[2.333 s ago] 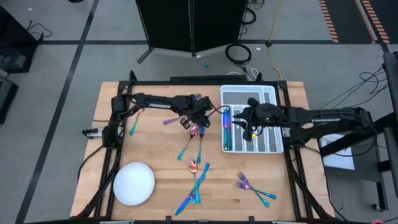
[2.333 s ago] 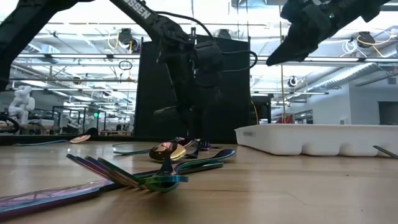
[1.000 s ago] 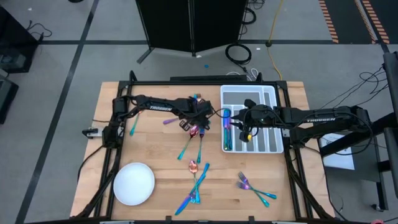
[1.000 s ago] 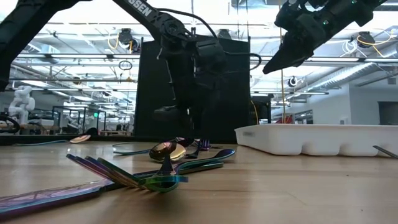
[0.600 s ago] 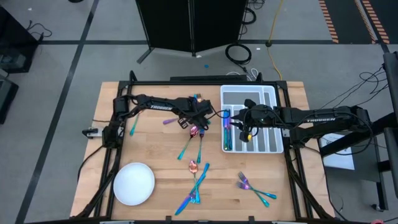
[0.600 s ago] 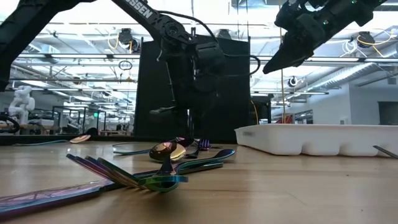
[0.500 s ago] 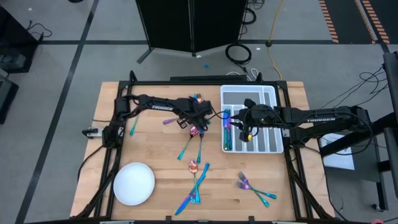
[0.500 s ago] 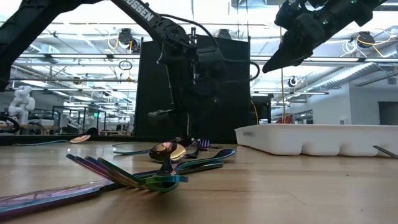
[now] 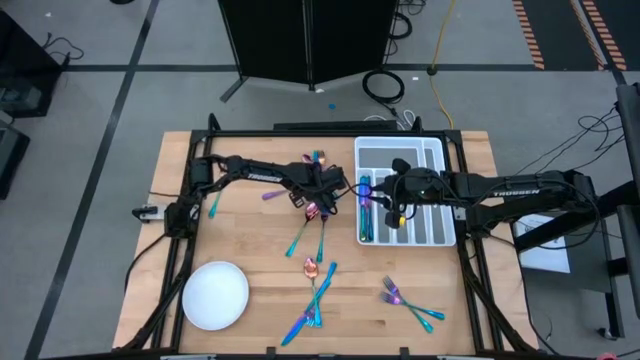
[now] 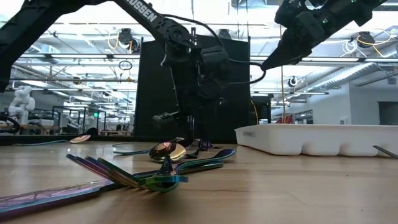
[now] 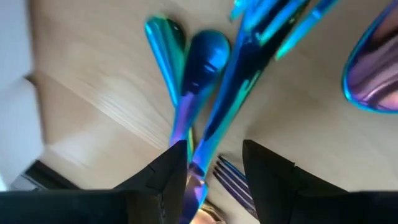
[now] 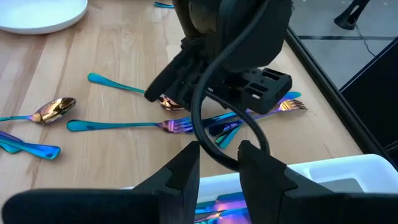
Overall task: Sort silverware
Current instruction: Put the blue knife into the utensil organizer
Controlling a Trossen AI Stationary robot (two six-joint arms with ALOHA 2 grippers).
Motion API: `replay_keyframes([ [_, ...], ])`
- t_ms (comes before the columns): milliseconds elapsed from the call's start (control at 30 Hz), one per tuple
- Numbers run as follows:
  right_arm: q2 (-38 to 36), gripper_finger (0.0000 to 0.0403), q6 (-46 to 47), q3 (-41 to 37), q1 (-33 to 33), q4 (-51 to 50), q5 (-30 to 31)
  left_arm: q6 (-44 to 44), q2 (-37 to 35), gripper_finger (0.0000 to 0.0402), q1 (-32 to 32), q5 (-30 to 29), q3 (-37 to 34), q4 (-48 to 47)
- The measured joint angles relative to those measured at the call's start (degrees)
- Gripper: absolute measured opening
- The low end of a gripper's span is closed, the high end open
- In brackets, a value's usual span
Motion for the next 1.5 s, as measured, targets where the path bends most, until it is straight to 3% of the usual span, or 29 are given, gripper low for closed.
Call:
replay_keyframes([
  [800,0.0,0.0095,1.97,0.0,-0.01,-0.22,-0.19,6.36,0.93,0.0137,0.98,3.04,1.4,-1.61],
  [1200,0.0,0.0095,0.85,0.0,-0.02,0.26,-0.17,6.66,2.32,0.0135,0.27,1.11,1.6,-3.25],
  [1500,0.0,0.0095,0.46,0.0,-0.02,0.37,-0.15,5.73,2.47,0.0075,0.22,0.81,2.91,-5.29],
])
